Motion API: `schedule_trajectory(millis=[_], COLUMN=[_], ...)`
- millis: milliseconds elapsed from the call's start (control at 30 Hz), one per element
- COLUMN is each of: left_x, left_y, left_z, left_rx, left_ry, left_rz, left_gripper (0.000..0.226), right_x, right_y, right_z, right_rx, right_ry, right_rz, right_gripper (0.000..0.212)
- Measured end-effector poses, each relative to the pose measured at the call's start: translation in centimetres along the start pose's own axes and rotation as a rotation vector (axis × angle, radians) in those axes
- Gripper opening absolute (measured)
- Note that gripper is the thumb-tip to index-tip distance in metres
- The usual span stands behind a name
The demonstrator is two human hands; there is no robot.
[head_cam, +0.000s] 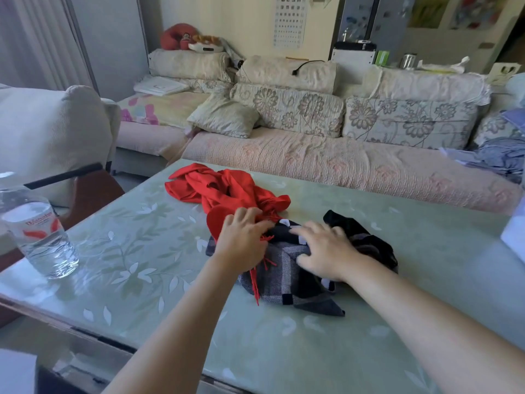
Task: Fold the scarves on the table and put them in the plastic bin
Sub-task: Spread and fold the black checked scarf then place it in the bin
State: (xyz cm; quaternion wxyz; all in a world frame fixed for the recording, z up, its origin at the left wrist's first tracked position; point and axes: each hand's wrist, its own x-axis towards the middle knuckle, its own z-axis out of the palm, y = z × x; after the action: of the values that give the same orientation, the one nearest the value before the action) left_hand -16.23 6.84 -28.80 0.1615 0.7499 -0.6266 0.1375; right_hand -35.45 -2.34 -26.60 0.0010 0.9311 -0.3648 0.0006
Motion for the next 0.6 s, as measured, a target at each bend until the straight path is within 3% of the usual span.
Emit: schedule_trajectory(millis=[100,133,233,333,400,500,600], left_x=[-0.7,-1.1,-1.8,-1.8,-1.9,-1.9,-1.6], left_y=[0.0,-0.8,-3.5,-4.6,-4.6,-4.0,-2.8], left_z=[1.5,2.1,3.0,2.3,2.0,2.4,2.4], left_rx=[-0.007,-0.038,-0.175,-0.177,-0.161,-0.222,-0.281], left_ry=[-0.425,-0.470,-0.327,-0.179,-0.183,-0.191,-0.139], left_rz=[-0.082,-0.118,-0.158,-0.226,-0.211,-0.209,-0.210], left_gripper=[0.058,0.057,0.045,0.044,0.042,0.035,0.039], right_x=[0.0,0.1,0.0,-0.8,-1.6,-2.1,-2.1], right_y=[-2.1,-2.1,-1.3,0.0,1.0,1.7,1.1], right_z=[2.0,2.6,3.0,2.0,0.9,-1.1,-2.5], right_rx=[-0.022,-0.070,0.015,-0.062,-0.237,-0.405,-0.342], right_ry=[-0.147,-0.161,-0.130,-0.116,-0.148,-0.359,-0.478], right_rz=[-0.002,0.015,-0.001,0.000,0.052,0.234,0.283], right_gripper=[0.105,0.101,0.051,0.023,0.029,0.046,0.058])
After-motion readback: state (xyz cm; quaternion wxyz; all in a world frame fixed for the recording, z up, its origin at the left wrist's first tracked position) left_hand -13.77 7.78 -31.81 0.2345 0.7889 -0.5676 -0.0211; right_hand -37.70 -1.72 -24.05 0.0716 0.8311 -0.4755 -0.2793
